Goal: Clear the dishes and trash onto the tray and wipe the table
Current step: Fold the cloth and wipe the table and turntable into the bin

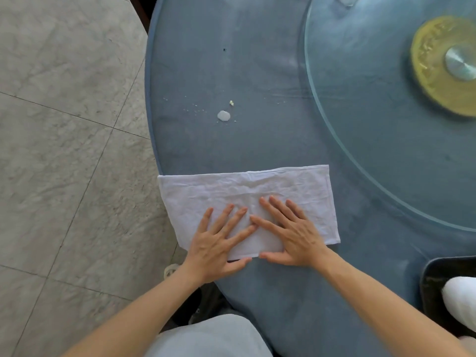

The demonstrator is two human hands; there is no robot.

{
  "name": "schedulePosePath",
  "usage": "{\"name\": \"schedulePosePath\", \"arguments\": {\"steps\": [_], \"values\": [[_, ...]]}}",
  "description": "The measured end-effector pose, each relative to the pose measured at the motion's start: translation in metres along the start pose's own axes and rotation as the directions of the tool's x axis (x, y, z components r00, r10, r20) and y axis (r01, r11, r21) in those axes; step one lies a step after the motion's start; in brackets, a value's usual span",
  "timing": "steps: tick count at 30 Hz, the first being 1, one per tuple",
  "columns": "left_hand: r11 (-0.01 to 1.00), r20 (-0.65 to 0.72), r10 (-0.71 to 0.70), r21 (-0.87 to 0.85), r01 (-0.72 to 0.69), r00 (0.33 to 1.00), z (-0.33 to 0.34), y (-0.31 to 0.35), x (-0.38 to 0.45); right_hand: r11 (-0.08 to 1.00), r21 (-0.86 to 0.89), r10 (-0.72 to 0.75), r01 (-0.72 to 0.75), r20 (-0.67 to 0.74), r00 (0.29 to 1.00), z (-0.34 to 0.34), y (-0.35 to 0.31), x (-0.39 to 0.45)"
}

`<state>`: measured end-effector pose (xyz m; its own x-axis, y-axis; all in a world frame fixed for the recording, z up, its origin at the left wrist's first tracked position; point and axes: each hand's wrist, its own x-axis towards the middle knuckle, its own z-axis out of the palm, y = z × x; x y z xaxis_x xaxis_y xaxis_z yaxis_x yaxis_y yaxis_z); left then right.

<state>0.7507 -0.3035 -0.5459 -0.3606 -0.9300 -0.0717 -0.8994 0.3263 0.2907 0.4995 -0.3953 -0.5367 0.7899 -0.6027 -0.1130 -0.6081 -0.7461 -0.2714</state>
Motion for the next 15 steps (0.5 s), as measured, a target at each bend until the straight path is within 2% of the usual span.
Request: {"name": "schedulePosePath", "arguments": {"steps": [11,15], "values": [[0.997,-0.088,0.075,0.03,-0.072,0.993,-0.014,-0.04,0.032,0.998,-0.033,0.052,-0.055,-0.095,0.994,-0.005,0.011,0.037],[0.991,-0.1,0.108,0.091,-0.099,0.989,-0.032,-0.103,0.084,0.99,-0.075,0.108,-0.118,-0.125,0.986,-0.017,0.031,0.103]]}}
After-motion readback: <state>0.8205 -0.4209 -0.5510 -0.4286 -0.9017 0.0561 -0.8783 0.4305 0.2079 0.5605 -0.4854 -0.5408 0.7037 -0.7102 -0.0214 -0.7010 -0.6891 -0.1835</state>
